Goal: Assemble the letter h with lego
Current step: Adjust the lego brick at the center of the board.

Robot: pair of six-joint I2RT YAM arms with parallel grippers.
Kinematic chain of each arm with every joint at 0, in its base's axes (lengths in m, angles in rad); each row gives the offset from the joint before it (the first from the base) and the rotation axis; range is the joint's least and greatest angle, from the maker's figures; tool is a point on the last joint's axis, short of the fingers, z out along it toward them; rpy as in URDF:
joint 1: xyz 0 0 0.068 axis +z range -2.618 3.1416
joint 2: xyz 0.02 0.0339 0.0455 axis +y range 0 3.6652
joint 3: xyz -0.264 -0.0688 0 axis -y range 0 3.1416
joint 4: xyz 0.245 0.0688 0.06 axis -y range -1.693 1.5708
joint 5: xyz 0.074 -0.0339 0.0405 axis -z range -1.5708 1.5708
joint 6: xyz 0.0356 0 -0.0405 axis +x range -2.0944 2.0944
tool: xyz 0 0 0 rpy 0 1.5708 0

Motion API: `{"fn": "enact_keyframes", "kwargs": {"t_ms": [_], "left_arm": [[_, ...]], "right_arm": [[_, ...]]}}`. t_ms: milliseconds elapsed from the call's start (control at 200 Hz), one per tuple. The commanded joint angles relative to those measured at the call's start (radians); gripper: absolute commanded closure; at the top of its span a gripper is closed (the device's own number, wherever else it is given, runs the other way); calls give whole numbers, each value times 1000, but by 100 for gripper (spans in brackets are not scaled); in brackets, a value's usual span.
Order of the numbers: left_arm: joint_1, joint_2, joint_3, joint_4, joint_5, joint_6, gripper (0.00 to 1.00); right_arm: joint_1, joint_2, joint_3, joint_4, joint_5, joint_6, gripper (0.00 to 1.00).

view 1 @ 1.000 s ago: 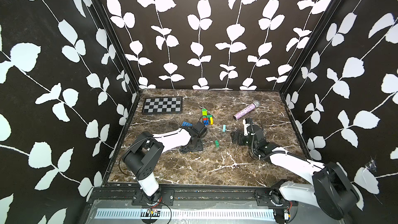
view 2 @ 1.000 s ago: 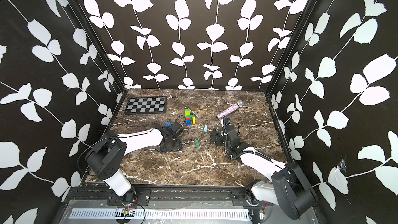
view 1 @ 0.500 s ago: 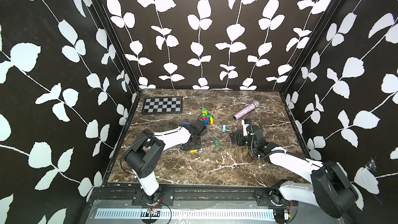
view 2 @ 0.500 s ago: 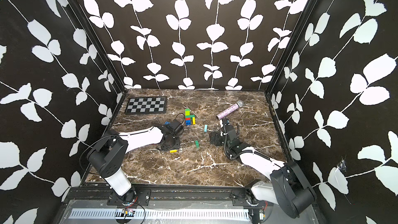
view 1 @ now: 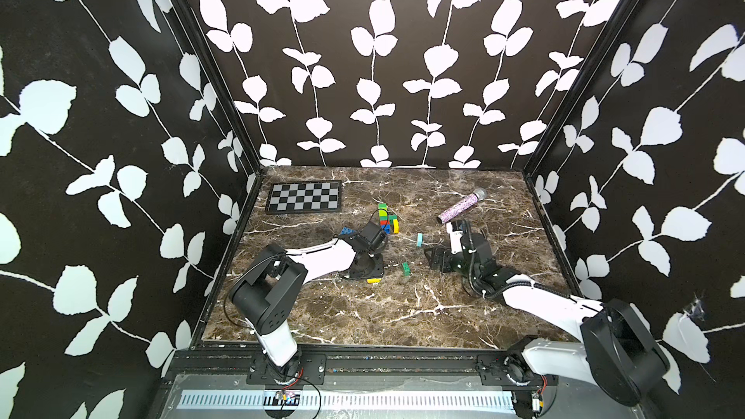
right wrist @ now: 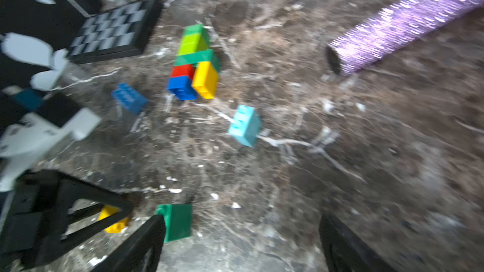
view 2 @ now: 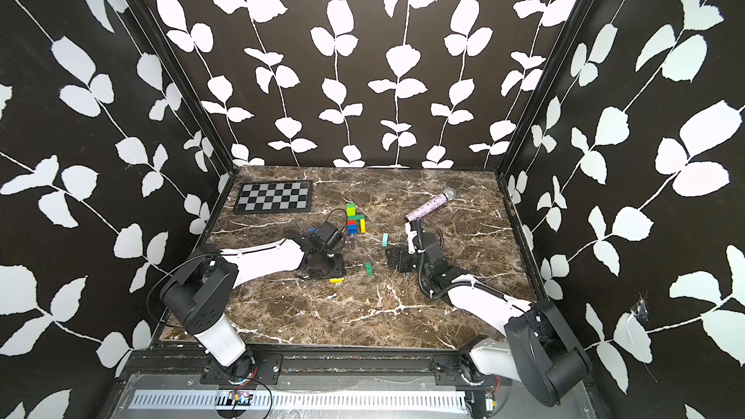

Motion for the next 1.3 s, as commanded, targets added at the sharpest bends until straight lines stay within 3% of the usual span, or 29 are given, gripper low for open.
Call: {"fn": "enact_keyframes", "kwargs": {"t_ms": [0,50,210,430,605,935,1295], "left_arm": [[9,-88,-46,102,108,-30,66],[50,-120,-65,161,148,-68,66],[61,-193,-74,288,196,-145,69],[64,-177,-70,450,291,-246,72],[57,-146,-104,598,335,-355,74],[-22,-95,-60,612,349,-386,73],[-47,-61,-62,676,365,-428,73]], "right_arm": [[43,10,22,122,-128,-53,15],[50,18,24,148,-180,-53,19],[53,47,27,226,-321,-30,32],[61,78,38,271,-402,-12,41],[76,72,37,267,-358,-16,42],[82,47,20,241,-218,-10,39],[84,57,24,227,-183,-5,56]]}}
